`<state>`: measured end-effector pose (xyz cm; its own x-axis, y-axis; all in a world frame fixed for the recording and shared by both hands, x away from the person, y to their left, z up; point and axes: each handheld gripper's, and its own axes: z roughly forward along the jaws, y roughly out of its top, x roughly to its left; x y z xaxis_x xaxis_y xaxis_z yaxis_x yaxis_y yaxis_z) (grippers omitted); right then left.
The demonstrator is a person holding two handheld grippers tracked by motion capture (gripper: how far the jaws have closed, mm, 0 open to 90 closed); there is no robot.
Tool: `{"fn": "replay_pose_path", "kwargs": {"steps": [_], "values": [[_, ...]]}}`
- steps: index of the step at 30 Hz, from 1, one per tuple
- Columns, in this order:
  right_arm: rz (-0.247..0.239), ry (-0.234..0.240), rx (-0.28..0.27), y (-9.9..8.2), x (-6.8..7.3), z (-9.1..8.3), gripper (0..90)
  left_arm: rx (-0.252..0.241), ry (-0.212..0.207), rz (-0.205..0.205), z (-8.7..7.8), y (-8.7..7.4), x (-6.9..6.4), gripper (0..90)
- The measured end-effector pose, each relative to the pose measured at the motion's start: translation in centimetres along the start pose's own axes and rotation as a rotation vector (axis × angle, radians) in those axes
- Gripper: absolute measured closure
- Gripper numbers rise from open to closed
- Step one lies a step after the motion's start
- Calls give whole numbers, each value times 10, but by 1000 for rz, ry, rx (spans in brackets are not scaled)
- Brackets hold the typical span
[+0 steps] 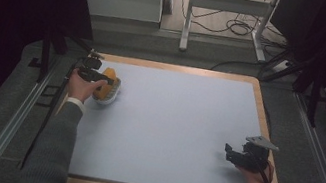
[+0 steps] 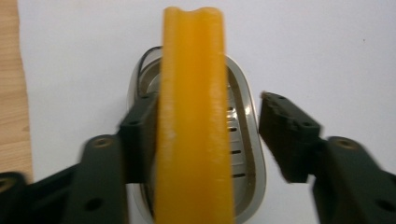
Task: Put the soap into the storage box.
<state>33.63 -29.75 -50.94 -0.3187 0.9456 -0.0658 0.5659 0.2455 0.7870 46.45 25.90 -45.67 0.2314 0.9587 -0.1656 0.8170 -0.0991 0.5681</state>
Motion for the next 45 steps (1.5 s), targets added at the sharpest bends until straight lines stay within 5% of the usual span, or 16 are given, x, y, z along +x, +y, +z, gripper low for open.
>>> {"fn": "replay_pose_path", "kwargs": {"steps": [3,7,16,21,26,34,45], "values": [[-6,0,0,0,0,0,95,-13,28,26,-5,-1,-1,283],[-7,0,1,0,1,0,95,-64,31,51,-18,-2,3,261],[-12,-2,0,0,2,0,95,-148,-56,91,-45,-9,-8,270],[-17,11,-5,1,5,0,95,-159,-123,183,-56,-28,-27,269],[-22,16,-17,2,5,-1,95,-171,-184,211,-61,-59,-37,276],[-37,29,-35,4,7,-3,95,-179,-210,227,-64,-108,-44,278],[-52,37,-33,3,9,-3,95,-156,-216,228,-58,-152,-49,281]]}}
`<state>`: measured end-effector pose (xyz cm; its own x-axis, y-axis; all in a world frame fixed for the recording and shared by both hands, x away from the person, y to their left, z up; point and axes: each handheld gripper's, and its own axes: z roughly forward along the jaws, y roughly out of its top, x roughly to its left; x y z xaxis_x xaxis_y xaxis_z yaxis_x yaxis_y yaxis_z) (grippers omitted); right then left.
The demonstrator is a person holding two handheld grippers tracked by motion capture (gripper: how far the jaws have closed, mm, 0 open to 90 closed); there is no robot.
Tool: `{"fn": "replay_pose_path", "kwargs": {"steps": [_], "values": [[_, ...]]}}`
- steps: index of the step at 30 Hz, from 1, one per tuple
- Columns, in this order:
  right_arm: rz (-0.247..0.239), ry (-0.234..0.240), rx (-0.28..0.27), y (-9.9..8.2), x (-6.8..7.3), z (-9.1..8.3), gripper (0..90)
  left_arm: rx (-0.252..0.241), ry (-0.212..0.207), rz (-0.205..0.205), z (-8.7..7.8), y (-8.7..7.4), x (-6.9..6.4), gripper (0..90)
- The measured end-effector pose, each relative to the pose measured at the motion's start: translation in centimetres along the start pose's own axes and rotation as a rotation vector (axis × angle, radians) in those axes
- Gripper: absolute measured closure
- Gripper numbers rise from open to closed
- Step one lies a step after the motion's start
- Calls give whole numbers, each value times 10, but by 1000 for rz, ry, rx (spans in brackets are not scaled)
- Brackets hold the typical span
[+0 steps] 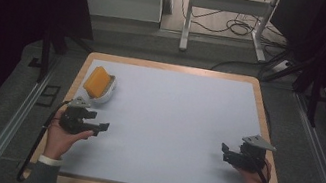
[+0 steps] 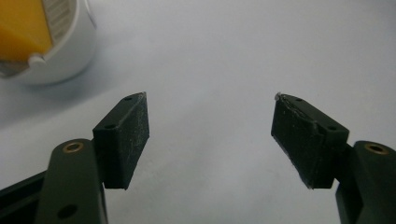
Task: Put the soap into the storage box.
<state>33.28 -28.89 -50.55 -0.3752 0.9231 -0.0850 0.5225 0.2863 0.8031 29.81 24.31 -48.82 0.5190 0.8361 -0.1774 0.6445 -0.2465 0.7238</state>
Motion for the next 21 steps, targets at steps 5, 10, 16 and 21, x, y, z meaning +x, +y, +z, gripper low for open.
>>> {"fn": "replay_pose_path", "kwargs": {"steps": [5,10,16,21], "values": [[3,2,-4,-1,0,-1,96,27,-9,-6,8,-12,-3,290],[2,7,-11,-1,1,-3,95,26,-26,-18,15,-19,-2,289],[0,9,-12,-1,1,-4,95,5,-34,-43,15,-17,1,298],[1,4,-14,-2,-1,-6,95,21,-14,-33,17,-18,2,298]]}}
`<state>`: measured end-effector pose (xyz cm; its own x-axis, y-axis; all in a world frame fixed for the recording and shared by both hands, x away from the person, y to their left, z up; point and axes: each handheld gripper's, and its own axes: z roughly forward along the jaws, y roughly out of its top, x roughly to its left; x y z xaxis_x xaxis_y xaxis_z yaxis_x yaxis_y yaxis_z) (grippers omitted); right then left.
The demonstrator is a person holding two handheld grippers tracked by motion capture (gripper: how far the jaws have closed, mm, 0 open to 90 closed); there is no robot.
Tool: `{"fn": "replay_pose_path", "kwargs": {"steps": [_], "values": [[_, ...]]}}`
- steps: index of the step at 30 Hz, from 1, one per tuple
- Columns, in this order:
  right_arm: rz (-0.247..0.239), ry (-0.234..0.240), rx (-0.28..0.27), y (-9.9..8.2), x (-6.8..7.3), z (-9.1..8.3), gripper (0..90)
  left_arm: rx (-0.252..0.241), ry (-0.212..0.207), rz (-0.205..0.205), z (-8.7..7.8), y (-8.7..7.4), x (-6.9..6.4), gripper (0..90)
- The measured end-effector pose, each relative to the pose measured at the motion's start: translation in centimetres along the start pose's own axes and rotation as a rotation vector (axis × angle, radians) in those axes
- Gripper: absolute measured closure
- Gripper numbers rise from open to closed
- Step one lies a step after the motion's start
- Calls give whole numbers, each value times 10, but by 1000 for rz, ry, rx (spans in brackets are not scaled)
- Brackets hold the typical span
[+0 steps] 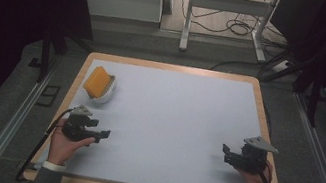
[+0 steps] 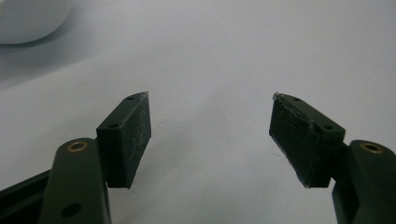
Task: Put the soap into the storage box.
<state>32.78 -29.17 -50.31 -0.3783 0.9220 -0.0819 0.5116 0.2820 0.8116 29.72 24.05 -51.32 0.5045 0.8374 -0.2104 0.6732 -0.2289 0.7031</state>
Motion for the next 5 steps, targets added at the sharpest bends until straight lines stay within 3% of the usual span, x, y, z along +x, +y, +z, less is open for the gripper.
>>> {"fn": "replay_pose_path", "kwargs": {"steps": [5], "values": [[3,1,-3,0,0,-2,95,-2,-3,-1,1,1,1,297]]}}
